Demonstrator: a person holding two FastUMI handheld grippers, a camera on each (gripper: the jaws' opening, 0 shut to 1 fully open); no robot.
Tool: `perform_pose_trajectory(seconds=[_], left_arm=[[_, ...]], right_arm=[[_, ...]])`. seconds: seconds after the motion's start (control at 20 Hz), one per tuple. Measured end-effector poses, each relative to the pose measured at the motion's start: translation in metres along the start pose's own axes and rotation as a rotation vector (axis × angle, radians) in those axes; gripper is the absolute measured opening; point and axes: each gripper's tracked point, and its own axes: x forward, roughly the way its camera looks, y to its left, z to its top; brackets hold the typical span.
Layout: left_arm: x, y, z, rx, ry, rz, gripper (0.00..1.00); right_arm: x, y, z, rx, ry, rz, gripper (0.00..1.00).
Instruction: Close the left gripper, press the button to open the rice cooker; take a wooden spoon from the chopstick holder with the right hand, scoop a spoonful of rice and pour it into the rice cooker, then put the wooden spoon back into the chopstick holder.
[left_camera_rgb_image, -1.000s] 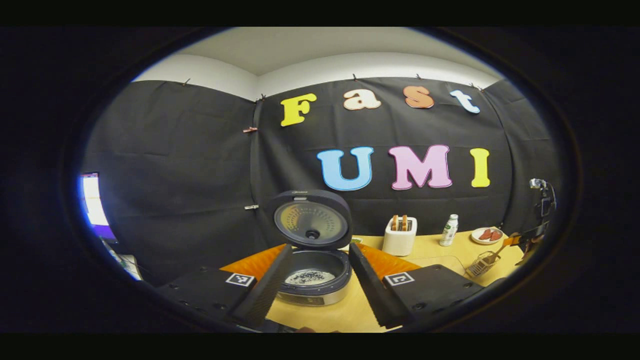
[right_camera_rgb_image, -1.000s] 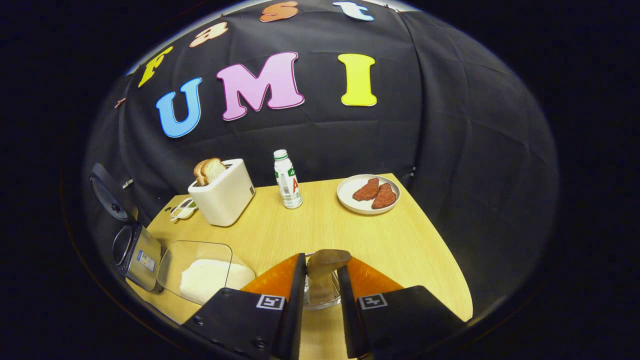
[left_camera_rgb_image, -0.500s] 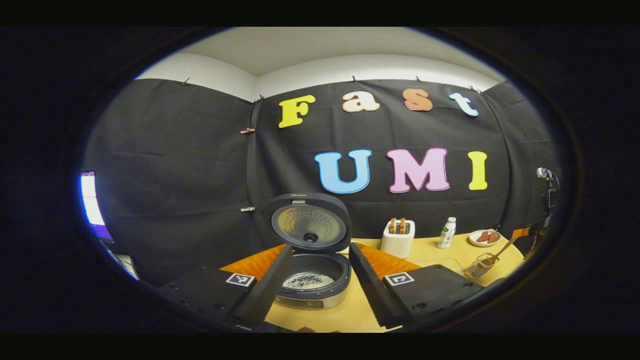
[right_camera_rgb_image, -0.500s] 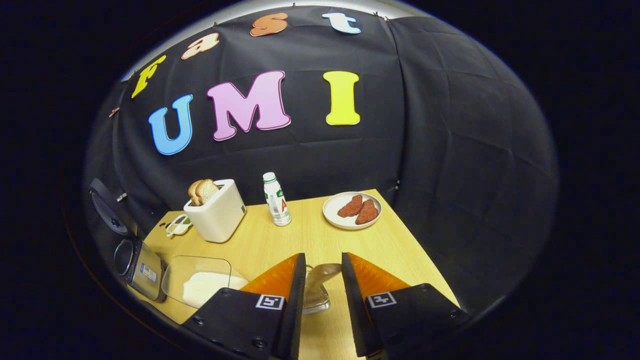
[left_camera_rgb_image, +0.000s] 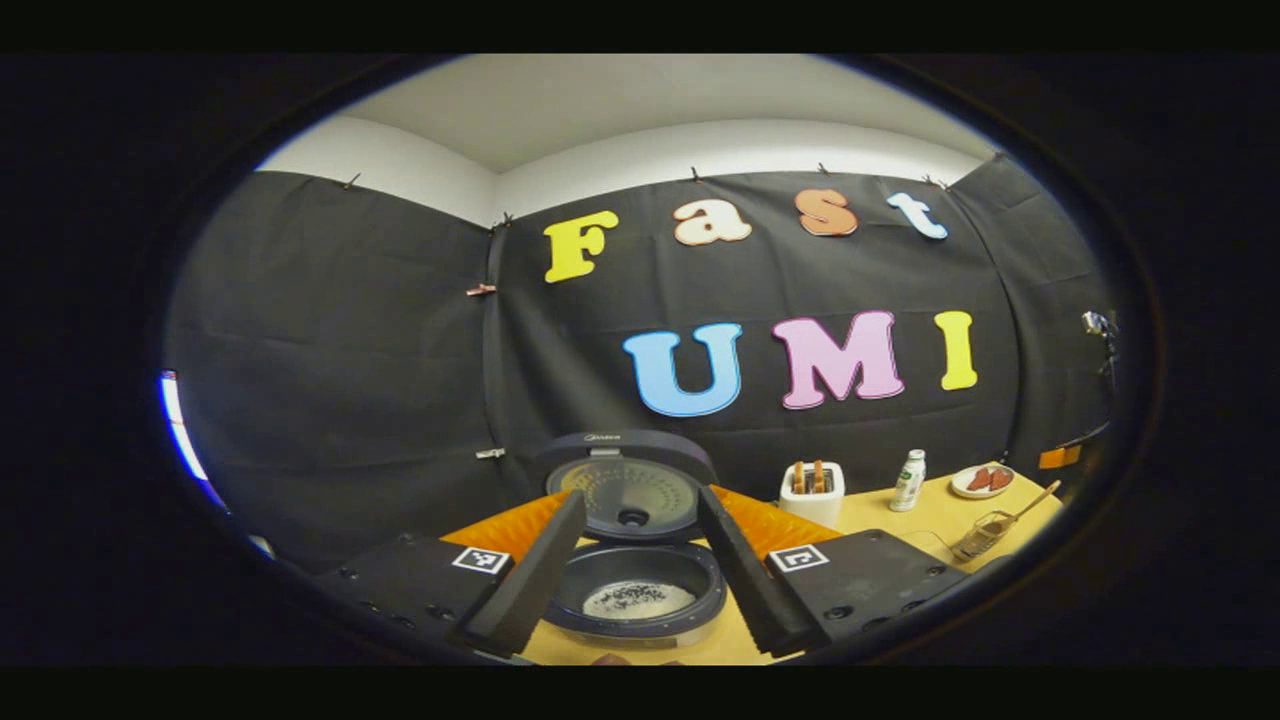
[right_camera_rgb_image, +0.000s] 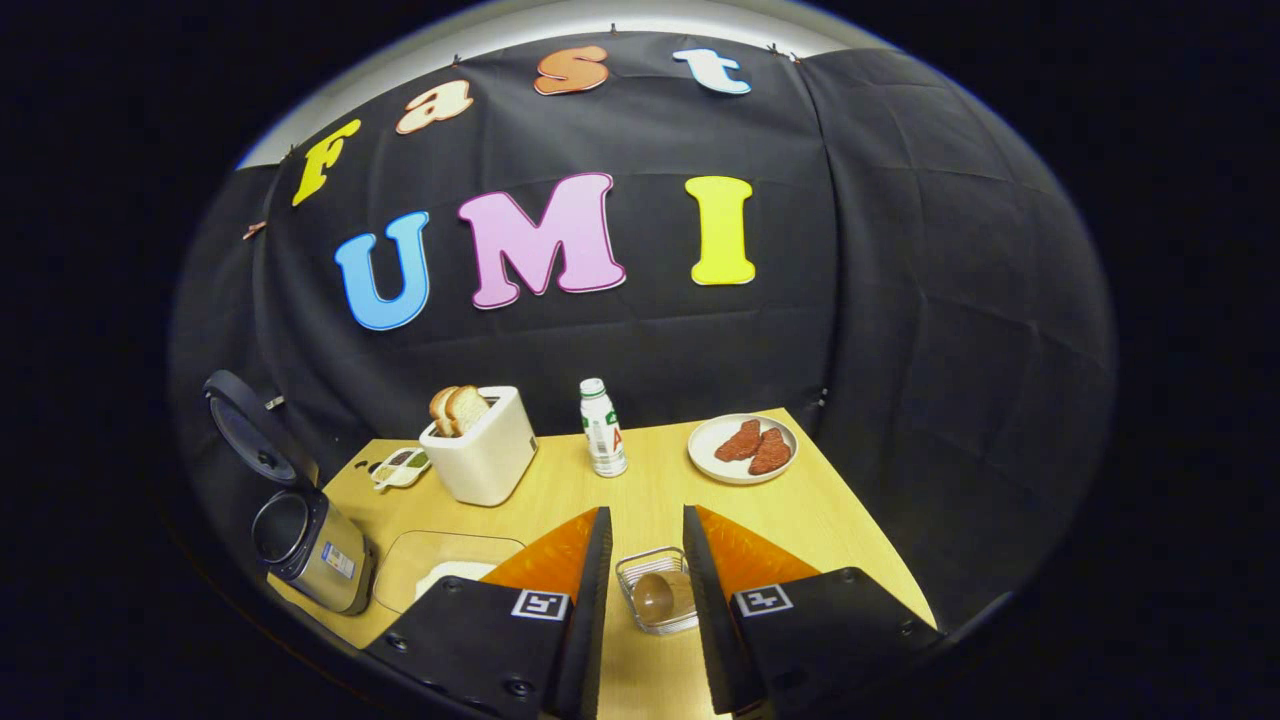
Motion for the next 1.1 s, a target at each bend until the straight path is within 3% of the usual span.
perform_pose_trajectory(seconds=[0.45,1.1], left_arm=[[0.071,0.025,0.002,-0.041,0.019,-0.034,0.79],[0.160,0.041,0.013,-0.038,0.031,-0.047,0.79]], right_arm=[[-0.028,0.050,0.009,-0.037,-0.036,0.054,0.45],[-0.040,0.073,0.025,-0.033,-0.077,0.059,0.45]])
